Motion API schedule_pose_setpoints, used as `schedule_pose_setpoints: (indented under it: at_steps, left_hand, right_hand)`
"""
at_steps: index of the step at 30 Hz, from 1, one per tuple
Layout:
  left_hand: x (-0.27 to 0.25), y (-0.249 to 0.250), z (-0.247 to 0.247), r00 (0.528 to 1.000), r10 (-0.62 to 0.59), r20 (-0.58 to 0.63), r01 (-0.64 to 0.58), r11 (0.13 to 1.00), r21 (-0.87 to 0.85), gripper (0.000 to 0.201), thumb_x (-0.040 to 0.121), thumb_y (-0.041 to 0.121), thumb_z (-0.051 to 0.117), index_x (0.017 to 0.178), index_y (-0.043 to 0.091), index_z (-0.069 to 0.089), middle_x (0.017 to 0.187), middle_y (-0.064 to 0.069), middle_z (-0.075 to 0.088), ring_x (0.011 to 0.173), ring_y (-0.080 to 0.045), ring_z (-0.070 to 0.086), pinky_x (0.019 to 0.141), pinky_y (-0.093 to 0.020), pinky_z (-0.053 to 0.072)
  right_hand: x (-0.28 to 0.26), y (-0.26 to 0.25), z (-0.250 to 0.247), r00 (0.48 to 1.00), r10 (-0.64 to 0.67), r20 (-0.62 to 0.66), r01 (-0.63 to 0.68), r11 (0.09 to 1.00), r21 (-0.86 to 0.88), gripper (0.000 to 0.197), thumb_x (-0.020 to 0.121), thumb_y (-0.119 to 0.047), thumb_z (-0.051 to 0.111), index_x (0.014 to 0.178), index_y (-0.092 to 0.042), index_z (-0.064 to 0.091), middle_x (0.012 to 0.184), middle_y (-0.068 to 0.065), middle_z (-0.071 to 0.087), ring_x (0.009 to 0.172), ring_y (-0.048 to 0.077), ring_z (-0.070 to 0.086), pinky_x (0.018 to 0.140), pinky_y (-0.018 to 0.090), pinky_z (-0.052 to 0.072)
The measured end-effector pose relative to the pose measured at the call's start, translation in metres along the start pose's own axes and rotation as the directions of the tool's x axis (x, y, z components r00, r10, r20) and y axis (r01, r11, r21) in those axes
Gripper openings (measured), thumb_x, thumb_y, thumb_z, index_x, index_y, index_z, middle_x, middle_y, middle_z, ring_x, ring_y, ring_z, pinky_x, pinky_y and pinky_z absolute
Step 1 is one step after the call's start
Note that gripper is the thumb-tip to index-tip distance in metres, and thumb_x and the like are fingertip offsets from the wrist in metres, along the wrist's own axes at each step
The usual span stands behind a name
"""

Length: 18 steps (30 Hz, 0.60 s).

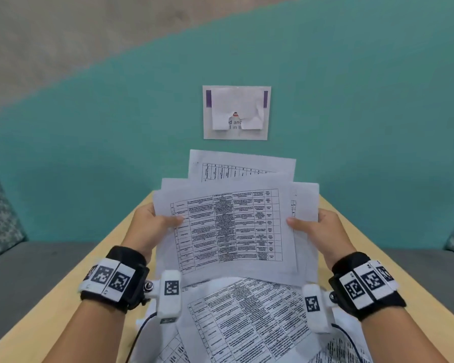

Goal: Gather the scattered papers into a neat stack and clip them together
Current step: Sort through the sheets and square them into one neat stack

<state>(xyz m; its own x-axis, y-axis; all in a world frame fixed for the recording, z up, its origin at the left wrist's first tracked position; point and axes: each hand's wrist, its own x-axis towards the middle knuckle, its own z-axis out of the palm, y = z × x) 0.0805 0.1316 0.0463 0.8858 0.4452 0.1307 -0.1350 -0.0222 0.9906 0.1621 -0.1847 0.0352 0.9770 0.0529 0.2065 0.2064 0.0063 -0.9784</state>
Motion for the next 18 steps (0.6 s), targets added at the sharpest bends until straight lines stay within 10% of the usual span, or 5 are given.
schedule_pose_setpoints:
  at_steps: [6,11,15,18]
  left_hand:
    - [-0.004,0.015,0.001,0.998,0.037,-0.045,-0.041,0.993,-0.112,0.031,0.088,-0.019,0.062,0.112,-0.002,0.069,0.104,-0.011,0.078,0.092,-0.022,0.078,0.070,-0.027,0.064]
    - [-0.005,0.027,0.002,0.983,0.027,-0.183,-0.077,0.958,-0.275,0.028,0.088,-0.017,0.065,0.106,0.004,0.070,0.108,-0.012,0.076,0.102,-0.027,0.074,0.082,-0.033,0.060]
    - [-0.006,0.034,0.008,0.975,-0.054,-0.216,-0.047,0.898,-0.437,0.041,0.088,-0.012,0.067,0.127,-0.003,0.064,0.119,-0.020,0.074,0.109,-0.037,0.072,0.097,-0.048,0.058]
    - [-0.011,0.036,0.019,0.985,-0.084,-0.153,-0.003,0.867,-0.498,0.045,0.088,-0.012,0.067,0.131,-0.007,0.060,0.119,-0.023,0.073,0.106,-0.039,0.074,0.094,-0.051,0.060]
  right_hand:
    - [-0.001,-0.005,0.005,0.995,-0.057,-0.083,0.059,0.998,0.021,0.026,0.085,-0.007,0.077,0.107,-0.019,0.070,0.108,-0.003,0.075,0.105,0.021,0.071,0.087,0.037,0.056]
    - [-0.004,-0.007,0.010,0.978,0.010,-0.208,-0.014,1.000,-0.018,0.086,0.080,-0.037,0.082,0.151,-0.025,0.035,0.155,0.001,0.038,0.140,0.020,0.039,0.113,0.045,0.036]
    - [-0.013,-0.007,0.022,0.977,0.209,0.045,-0.214,0.943,0.255,0.093,0.074,-0.042,0.084,0.151,-0.028,0.034,0.145,0.002,0.049,0.132,0.027,0.048,0.106,0.059,0.044]
    - [-0.024,-0.009,0.039,0.934,0.175,0.312,-0.301,0.856,0.421,0.046,0.080,-0.032,0.080,0.115,-0.010,0.058,0.111,0.013,0.068,0.105,0.030,0.066,0.098,0.058,0.053]
